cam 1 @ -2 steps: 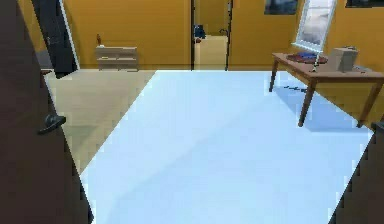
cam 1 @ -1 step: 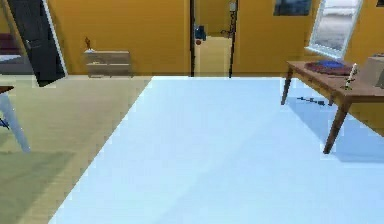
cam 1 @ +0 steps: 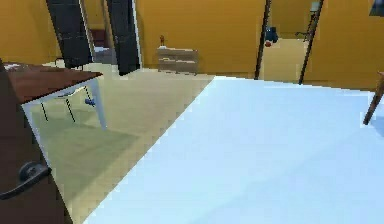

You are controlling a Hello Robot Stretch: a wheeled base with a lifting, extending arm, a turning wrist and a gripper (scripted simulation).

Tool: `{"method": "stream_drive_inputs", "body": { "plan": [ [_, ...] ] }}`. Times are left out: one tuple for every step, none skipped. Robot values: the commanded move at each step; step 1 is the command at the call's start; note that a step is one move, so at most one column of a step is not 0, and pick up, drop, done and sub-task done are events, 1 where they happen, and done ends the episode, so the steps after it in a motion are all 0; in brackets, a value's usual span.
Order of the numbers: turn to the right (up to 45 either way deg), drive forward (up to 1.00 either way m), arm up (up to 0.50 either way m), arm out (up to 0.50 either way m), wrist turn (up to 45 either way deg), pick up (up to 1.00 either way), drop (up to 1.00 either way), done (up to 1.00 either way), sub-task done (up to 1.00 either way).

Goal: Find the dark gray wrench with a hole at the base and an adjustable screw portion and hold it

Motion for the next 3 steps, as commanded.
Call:
{"method": "stream_drive_inputs", "body": {
  "plan": [
    [0.0,1.00,0.00,0.00,0.0,0.00,0.00,0.00,0.00],
    [-3.0,0.00,0.00,0.00,0.0,0.00,0.00,0.00,0.00],
    [0.0,0.10,0.00,0.00,0.0,0.00,0.00,0.00,0.00]
  ]
}}
